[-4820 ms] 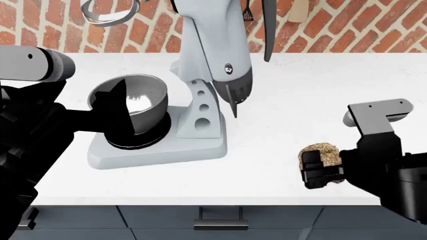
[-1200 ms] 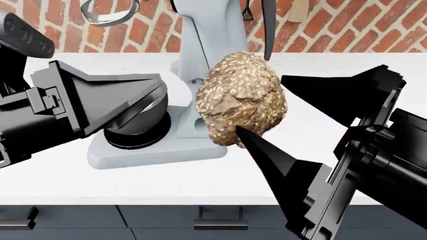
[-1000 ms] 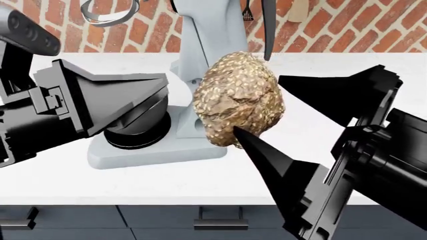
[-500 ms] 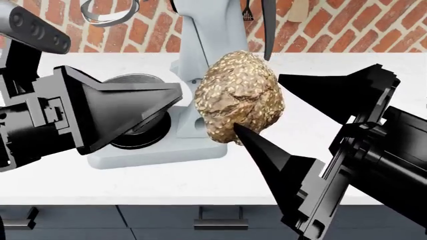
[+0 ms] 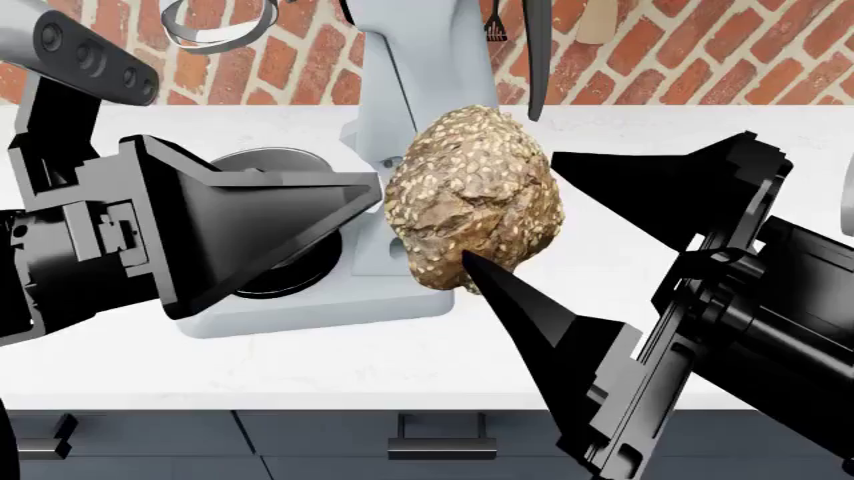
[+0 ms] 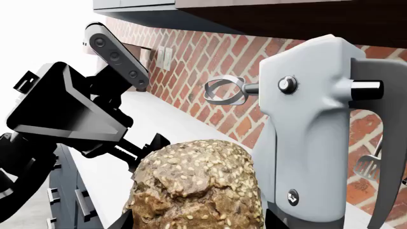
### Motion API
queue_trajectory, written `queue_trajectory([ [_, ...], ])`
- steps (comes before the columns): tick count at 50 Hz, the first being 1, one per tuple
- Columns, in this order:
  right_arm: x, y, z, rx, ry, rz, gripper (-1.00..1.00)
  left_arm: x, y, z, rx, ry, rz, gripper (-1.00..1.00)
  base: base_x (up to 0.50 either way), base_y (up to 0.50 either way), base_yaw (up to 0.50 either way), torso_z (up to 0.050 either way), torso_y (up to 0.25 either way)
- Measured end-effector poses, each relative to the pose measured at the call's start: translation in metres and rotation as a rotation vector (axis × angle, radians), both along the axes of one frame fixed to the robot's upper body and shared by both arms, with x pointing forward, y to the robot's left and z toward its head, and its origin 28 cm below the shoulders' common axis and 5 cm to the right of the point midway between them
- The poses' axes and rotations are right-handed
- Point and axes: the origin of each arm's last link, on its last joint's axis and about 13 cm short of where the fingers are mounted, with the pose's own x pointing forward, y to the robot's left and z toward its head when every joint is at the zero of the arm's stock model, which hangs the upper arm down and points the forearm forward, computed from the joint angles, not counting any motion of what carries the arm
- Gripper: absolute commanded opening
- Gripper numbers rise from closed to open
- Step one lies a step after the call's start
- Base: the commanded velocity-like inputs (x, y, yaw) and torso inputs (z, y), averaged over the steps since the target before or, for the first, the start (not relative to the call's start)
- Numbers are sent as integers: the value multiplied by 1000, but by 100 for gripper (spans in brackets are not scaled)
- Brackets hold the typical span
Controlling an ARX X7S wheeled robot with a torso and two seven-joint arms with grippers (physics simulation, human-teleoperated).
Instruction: Place the bread in the stand mixer bowl.
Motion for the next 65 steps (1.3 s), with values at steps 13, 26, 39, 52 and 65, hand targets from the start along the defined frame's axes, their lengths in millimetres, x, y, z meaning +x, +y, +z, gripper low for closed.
queue_trajectory([
  [13, -2, 1, 0, -3, -6, 8, -100, 2, -3, 1, 2, -3, -19, 100, 0, 0, 0, 0, 0],
  [26, 0, 1, -1, -1, -5, 6, -100, 2, -6, 1, 5, -4, -39, 100, 0, 0, 0, 0, 0],
  [39, -2, 3, -4, -7, -9, 19, -100, 5, -8, 1, 2, -7, -46, 100, 0, 0, 0, 0, 1],
  [52, -5, 4, -5, -12, -16, 30, -100, 9, -10, 0, -4, -5, -53, 100, 0, 0, 0, 0, 0],
  [65, -7, 4, -3, -9, -23, 34, -100, 12, -14, 0, -5, -2, -75, 100, 0, 0, 0, 1, 0],
])
